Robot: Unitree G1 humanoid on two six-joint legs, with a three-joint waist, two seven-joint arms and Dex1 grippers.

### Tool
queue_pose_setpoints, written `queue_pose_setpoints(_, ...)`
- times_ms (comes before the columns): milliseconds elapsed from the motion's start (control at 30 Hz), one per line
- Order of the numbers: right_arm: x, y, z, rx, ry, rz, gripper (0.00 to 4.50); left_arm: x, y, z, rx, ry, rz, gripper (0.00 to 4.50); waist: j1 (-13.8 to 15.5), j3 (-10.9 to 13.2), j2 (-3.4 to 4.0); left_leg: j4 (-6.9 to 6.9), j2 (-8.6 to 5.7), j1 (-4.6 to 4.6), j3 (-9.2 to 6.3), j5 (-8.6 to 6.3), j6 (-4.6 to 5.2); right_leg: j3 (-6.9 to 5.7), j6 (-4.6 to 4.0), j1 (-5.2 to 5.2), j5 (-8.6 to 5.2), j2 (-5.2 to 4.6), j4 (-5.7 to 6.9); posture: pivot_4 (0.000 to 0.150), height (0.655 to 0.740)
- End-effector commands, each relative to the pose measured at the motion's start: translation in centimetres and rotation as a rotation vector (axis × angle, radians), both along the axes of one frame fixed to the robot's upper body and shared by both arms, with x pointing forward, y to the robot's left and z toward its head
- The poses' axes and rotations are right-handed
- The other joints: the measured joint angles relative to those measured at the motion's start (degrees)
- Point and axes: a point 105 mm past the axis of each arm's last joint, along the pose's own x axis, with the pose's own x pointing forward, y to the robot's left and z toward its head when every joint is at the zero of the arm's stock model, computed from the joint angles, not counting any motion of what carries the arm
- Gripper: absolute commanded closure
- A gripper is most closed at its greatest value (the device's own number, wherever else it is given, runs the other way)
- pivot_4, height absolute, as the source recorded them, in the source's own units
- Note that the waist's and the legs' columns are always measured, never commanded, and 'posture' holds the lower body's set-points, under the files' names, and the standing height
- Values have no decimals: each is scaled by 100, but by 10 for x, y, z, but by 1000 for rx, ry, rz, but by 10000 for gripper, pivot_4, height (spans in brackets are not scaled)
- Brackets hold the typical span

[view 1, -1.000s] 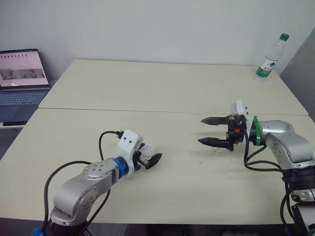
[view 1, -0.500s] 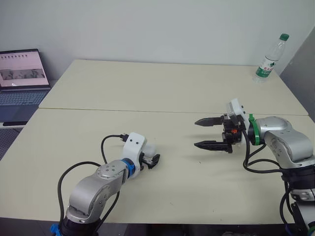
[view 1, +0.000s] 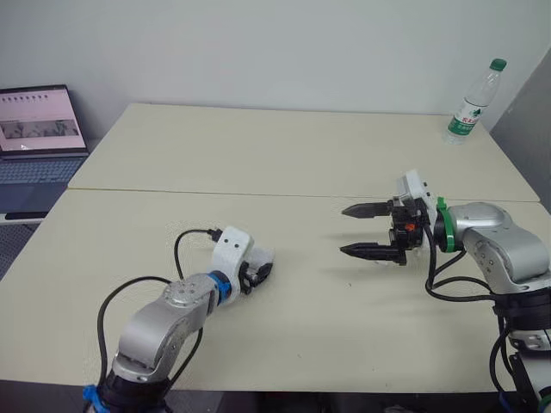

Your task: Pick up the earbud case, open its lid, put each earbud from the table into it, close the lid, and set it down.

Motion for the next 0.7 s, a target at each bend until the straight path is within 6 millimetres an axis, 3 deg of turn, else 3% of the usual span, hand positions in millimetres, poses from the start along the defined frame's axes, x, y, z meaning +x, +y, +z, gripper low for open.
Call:
queue_pose_setpoints(33, 1, 3, 16, 52, 25, -12, 0, 5, -8, 50, 114, -370, -226, 16861, 1, 0, 0, -1, 0, 0, 3, 0, 0, 1, -1, 0, -1, -1, -2, 1500, 7400)
queue_pose_setpoints(100, 1, 11, 21, 70, 62, -13, 0, 6, -7, 60, 257, -560, -339, 16861, -11, 1, 3, -5, -1, 1, 15, -1, 1, 10, -2, -2, -1, -6, -6, 1500, 7400)
queue_pose_setpoints(200, 5, 42, 33, 179, 120, -36, 0, 4, -17, 76, 476, -902, -533, 16861, -6, 2, 0, -7, 4, -16, 11, -3, 4, 2, -4, -19, -2, -10, -8, 1500, 7400)
queue_pose_setpoints(300, 4, 60, 33, 208, 157, -50, 0, 5, -21, 81, 522, -1064, -609, 16861, 13, 1, 1, -6, 6, -27, 6, -1, 3, -5, -10, -30, 2, -8, 2, 1500, 7400)
queue_pose_setpoints(467, 8, 80, 24, 252, 183, -115, 0, 0, -29, 82, 506, -1180, -689, 16861, 8, 1, 1, -5, -2, -38, 20, -8, 15, -5, -7, -34, 4, -29, -7, 1500, 7400)
queue_pose_setpoints(700, 6, 94, 28, 283, 184, -107, 0, -2, -34, 83, 495, -1225, -722, 16861, 1, 1, 1, -3, 2, -44, 18, -8, 15, -14, -7, -50, 4, -27, 5, 1500, 7400)
